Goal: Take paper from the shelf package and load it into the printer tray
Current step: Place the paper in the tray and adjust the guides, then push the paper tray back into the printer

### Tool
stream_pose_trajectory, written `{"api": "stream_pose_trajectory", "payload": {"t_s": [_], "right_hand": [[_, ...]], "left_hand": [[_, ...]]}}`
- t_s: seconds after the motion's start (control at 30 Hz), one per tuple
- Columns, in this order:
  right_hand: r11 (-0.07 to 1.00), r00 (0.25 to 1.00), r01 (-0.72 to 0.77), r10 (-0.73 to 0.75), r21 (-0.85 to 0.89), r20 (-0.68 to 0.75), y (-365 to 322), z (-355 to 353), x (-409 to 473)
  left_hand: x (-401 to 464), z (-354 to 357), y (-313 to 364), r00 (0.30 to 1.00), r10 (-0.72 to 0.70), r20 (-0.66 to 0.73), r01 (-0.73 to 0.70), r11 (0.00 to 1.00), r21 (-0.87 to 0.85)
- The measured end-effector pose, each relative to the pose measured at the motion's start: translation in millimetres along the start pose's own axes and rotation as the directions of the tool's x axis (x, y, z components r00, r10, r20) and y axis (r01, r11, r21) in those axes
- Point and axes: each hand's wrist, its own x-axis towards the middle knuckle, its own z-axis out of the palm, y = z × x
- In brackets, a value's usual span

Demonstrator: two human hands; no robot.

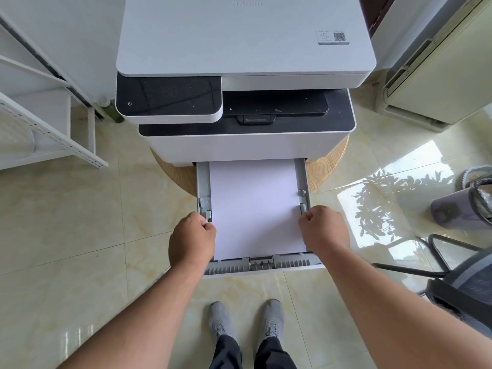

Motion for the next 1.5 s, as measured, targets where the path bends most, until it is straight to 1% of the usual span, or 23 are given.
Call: {"api": "stream_pose_trajectory", "payload": {"t_s": [0.23, 0.37, 0.57, 0.77, 0.9, 1.0, 1.03, 1.07, 1.1, 1.13, 1.2, 1.27, 1.33, 1.43, 1.5], "right_hand": [[0.998, 0.999, 0.054, -0.054, -0.017, 0.003, 1, 0, -1], [0.998, 0.998, 0.060, -0.060, 0.001, 0.012, 3, -4, 1], [0.996, 0.996, 0.085, -0.085, -0.012, 0.003, 4, -3, 0], [0.995, 0.995, 0.097, -0.097, -0.021, 0.002, 6, -1, 1], [0.993, 0.994, 0.101, -0.098, -0.062, 0.047, 5, -7, -4], [0.984, 0.986, 0.166, -0.166, -0.062, 0.012, 15, -16, -16], [0.979, 0.982, 0.191, -0.191, -0.067, -0.001, 22, -19, -23], [0.972, 0.975, 0.222, -0.223, -0.073, -0.010, 30, -20, -31], [0.963, 0.966, 0.256, -0.258, -0.087, -0.011, 40, -22, -39], [0.951, 0.958, 0.287, -0.288, -0.113, 0.004, 51, -22, -46], [0.924, 0.946, 0.322, -0.309, -0.207, 0.095, 70, -23, -55], [0.899, 0.938, 0.335, -0.291, -0.282, 0.188, 83, -22, -58], [0.890, 0.933, 0.337, -0.271, -0.307, 0.237, 87, -22, -57], [0.875, 0.928, 0.342, -0.256, -0.342, 0.272, 86, -22, -55], [0.875, 0.934, 0.330, -0.249, -0.353, 0.255, 86, -21, -54]], "left_hand": [[-2, 0, 2, 0.999, 0.051, 0.004, -0.051, 0.999, 0.013], [0, -1, 0, 0.998, 0.057, 0.008, -0.057, 0.998, -0.004], [0, 1, -5, 0.996, 0.090, 0.003, -0.090, 0.996, -0.009], [2, 4, -10, 0.995, 0.093, 0.017, -0.093, 0.995, -0.023], [-1, -1, -10, 0.991, 0.111, 0.080, -0.109, 0.994, -0.024], [-15, -14, -20, 0.976, 0.188, 0.113, -0.184, 0.982, -0.047], [-23, -19, -27, 0.967, 0.235, 0.103, -0.234, 0.972, -0.024], [-30, -23, -36, 0.955, 0.277, 0.107, -0.282, 0.959, 0.034], [-37, -27, -46, 0.945, 0.295, 0.140, -0.311, 0.944, 0.109], [-44, -30, -55, 0.938, 0.288, 0.193, -0.322, 0.930, 0.178], [-54, -30, -72, 0.919, 0.255, 0.301, -0.337, 0.904, 0.263], [-59, -27, -81, 0.902, 0.254, 0.348, -0.365, 0.880, 0.304], [-59, -26, -81, 0.899, 0.257, 0.355, -0.380, 0.860, 0.341], [-56, -24, -82, 0.916, 0.221, 0.336, -0.337, 0.877, 0.341], [-57, -24, -85, 0.924, 0.220, 0.314, -0.321, 0.891, 0.320]]}}
